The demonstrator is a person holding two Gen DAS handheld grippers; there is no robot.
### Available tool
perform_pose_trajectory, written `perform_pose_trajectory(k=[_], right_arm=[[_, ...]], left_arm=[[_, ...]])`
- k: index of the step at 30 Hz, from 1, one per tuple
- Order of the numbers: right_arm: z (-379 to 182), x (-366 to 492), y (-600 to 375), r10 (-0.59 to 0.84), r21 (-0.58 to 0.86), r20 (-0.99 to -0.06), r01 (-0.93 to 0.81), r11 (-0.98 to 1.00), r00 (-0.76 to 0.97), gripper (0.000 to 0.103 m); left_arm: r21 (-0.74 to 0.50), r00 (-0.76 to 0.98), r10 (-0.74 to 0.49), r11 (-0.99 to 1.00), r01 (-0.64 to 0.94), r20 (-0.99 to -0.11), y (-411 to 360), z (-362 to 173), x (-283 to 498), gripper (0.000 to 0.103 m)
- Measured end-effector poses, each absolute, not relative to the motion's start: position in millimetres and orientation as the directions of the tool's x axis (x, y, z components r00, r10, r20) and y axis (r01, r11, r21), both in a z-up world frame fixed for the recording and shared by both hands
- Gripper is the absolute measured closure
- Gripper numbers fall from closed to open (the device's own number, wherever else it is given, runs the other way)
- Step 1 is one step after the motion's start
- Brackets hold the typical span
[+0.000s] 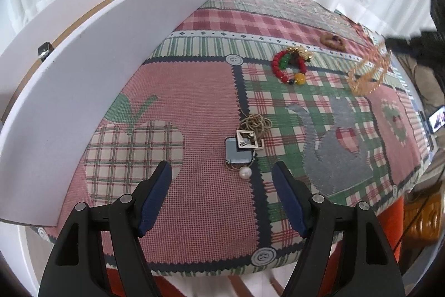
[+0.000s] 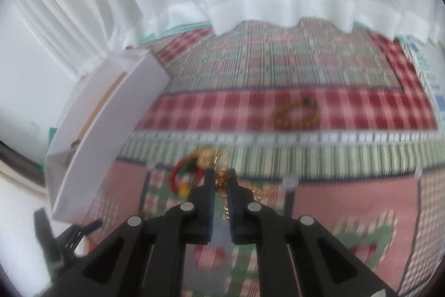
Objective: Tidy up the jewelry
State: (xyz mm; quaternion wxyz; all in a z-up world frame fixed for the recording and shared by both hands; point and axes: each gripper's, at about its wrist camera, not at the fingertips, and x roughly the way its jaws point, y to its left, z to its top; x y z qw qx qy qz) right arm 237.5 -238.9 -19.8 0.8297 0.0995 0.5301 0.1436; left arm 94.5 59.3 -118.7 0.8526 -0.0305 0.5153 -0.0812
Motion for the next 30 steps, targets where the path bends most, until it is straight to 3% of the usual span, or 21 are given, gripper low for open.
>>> perform_pose_trajectory(k=[4,10,12,13,14,20,30], right_arm=[[-39.6,200.8,-258.8,0.372,0.372,-0.85,-0.077,0.925,0.372,0.095],[-80.5,169.1,-293.2,0.226,0.246,-0.912,0.015,0.969,0.344,0.092],[-90.0,162.8,-305.0,0.176,0.203,-0.927,0.048,0.978,0.33,0.075],[-91.9,161.4,-310.4,0.169,0.2,-0.929,0.062,0.978,0.33,0.058],[-92.4,160.6,-315.2,0.169,0.205,-0.927,0.078,0.976,0.334,0.051],[-74.6,141.4,-352.0,0.176,0.263,-0.89,0.158,0.952,0.42,0.05],[-74.8,108.9,-343.2,0.146,0.229,-0.887,0.144,0.963,0.439,0.05]], left_arm=[[-0.13,0.455,-0.168,0.985,0.114,-0.875,56.1,-118.2,92.0,0.023],[-0.086,0.446,-0.127,0.99,0.11,-0.886,51.1,-120.0,90.8,0.016],[-0.061,0.444,-0.104,0.992,0.109,-0.89,51.0,-120.0,91.4,0.015],[-0.047,0.442,-0.093,0.992,0.114,-0.892,51.5,-120.1,92.2,0.015],[-0.033,0.439,-0.083,0.992,0.119,-0.895,52.1,-120.2,92.3,0.015],[-0.034,0.422,-0.079,0.993,0.113,-0.903,70.6,-119.8,92.8,0.007],[-0.116,0.45,-0.121,0.993,0.039,-0.885,94.1,-111.5,96.0,0.006]])
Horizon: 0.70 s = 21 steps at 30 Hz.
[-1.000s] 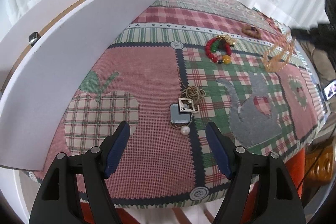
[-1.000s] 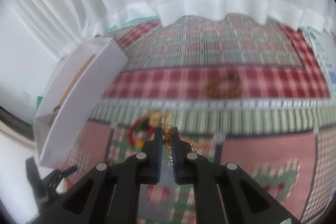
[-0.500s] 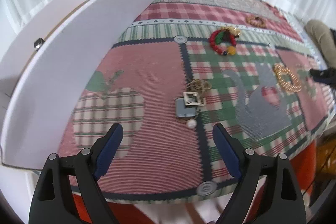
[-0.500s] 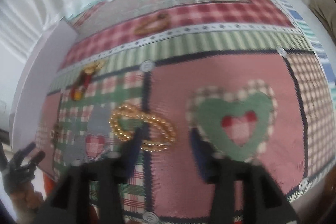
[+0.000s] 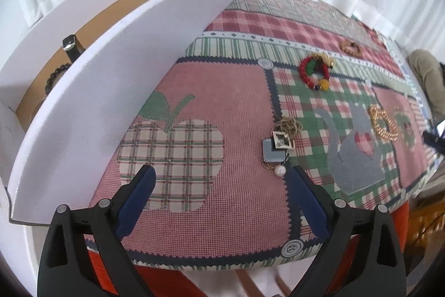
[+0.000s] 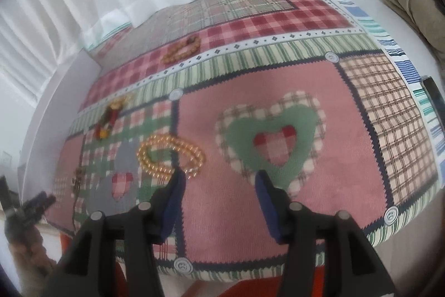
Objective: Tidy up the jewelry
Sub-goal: 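Grasp the gold bead chain with the right tool while the left tool grasps the square pearl pendant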
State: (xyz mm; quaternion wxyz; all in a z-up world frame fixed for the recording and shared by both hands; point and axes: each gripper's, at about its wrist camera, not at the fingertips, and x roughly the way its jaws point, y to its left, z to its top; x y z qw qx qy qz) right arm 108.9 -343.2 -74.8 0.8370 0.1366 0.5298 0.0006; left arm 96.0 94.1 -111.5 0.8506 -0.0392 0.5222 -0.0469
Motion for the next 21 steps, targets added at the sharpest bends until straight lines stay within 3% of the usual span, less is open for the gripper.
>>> perform_pose_trajectory(k=[10,16,21], right_arm=[[-79.2,93.5,-314.3,0.156,0.209,-0.887,0.077,0.975,0.435,0.05],[-85.9,90.2,-304.7,0.173,0.221,-0.891,0.067,0.973,0.421,0.05],[-91.6,86.9,-297.5,0.178,0.217,-0.895,0.052,0.975,0.409,0.05]], left_arm=[[-0.075,0.524,-0.102,0.995,0.072,-0.846,88.7,-98.7,89.4,0.006],[-0.123,0.444,-0.212,0.968,0.221,-0.871,75.6,-106.4,87.2,0.006],[-0.158,0.409,-0.246,0.958,0.239,-0.879,63.4,-114.4,91.2,0.006]])
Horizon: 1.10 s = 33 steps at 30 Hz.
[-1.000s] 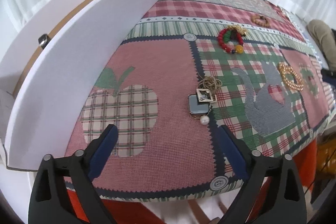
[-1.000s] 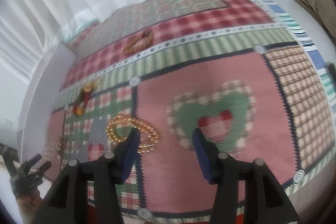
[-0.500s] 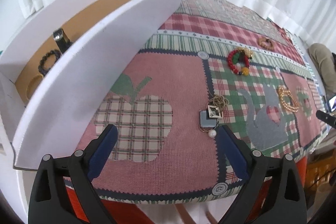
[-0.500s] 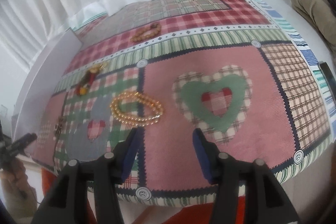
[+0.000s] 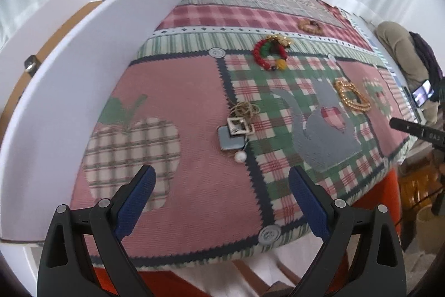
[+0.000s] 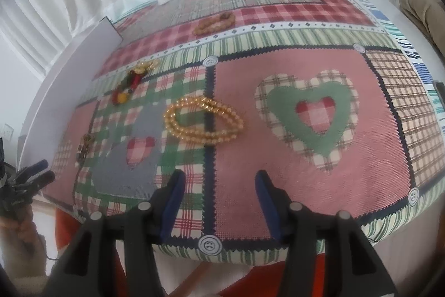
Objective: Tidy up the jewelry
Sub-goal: 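Grasp the gold bead chain with the right tool while the left tool grasps the square pearl pendant, then carry both pieces into the white box and open both tools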
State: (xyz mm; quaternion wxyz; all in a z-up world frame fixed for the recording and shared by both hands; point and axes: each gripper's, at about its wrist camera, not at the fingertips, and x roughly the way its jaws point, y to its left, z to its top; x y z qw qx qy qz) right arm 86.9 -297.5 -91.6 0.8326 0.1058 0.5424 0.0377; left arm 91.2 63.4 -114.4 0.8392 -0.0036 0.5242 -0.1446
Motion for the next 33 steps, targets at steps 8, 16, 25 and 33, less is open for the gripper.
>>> perform_pose_trajectory(k=[8,16,25,33], right_arm=[[-88.1,108.5,-284.2,0.155,0.148,-0.903,-0.047,0.988,0.4,0.05],[-103.7,158.2,-267.5,0.096,0.025,-0.918,-0.185,0.982,0.386,0.05],[-132.9,194.7,-247.3,0.131,-0.024,-0.925,-0.398,0.917,0.356,0.05],[-99.9,191.5,-253.2,0.201,0.072,-0.913,-0.345,0.936,0.355,0.095]], left_arm=[[-0.073,0.418,-0.182,0.962,0.264,-0.89,35.2,-127.0,120.3,0.006],[-0.007,0.37,-0.115,0.96,0.281,-0.922,17.4,-156.5,141.5,0.021],[-0.005,0.388,-0.138,0.946,0.324,-0.911,3.4,-149.5,138.2,0.072],[-0.054,0.4,-0.178,0.952,0.302,-0.899,10.2,-123.6,136.7,0.073]])
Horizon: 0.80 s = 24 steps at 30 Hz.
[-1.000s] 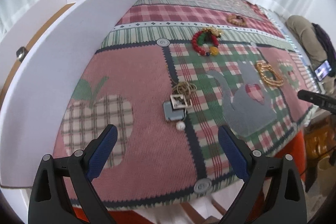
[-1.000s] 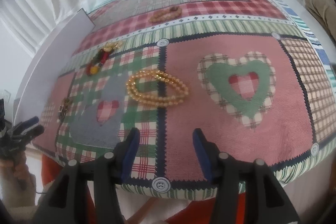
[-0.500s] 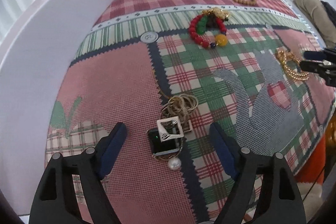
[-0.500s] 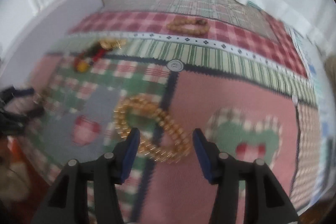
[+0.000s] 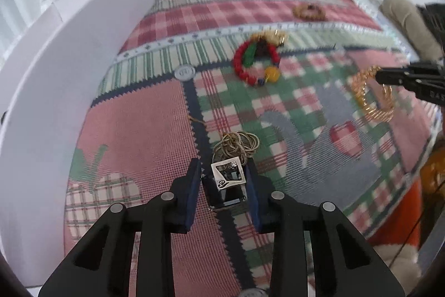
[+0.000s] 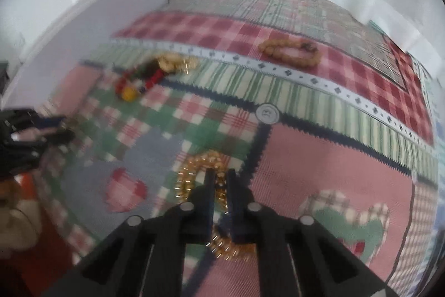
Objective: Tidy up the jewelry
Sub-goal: 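Carry both pieces into the white box and open both tools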
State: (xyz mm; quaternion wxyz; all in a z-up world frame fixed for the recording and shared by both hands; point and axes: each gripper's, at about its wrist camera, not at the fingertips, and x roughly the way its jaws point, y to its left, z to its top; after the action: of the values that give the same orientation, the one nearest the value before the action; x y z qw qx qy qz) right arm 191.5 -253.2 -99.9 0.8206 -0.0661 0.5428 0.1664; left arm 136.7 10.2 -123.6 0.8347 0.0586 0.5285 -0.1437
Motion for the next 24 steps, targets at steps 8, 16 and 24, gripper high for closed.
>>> perform_pose_trajectory(k=[8,16,24], right_arm=[[-12.5,167.5,-246.2,0.362,0.231,-0.819,-0.322,0.918,0.444,0.095],[65.7,185.5,-189.1,0.467,0.263,-0.72,-0.421,0.868,0.513,0.095],[129.6,221.2,-85.6,0.622,0.315,-0.604,-0.567,0.761,0.499,0.095]], left_arm=[[-0.178,0.473,-0.277,0.954,0.243,-0.836,43.6,-42.2,126.3,0.073],[-0.142,0.599,-0.172,0.985,0.097,-0.782,126.2,37.5,124.6,0.073],[-0.028,0.68,0.054,0.994,-0.109,-0.731,215.7,67.8,123.3,0.073]])
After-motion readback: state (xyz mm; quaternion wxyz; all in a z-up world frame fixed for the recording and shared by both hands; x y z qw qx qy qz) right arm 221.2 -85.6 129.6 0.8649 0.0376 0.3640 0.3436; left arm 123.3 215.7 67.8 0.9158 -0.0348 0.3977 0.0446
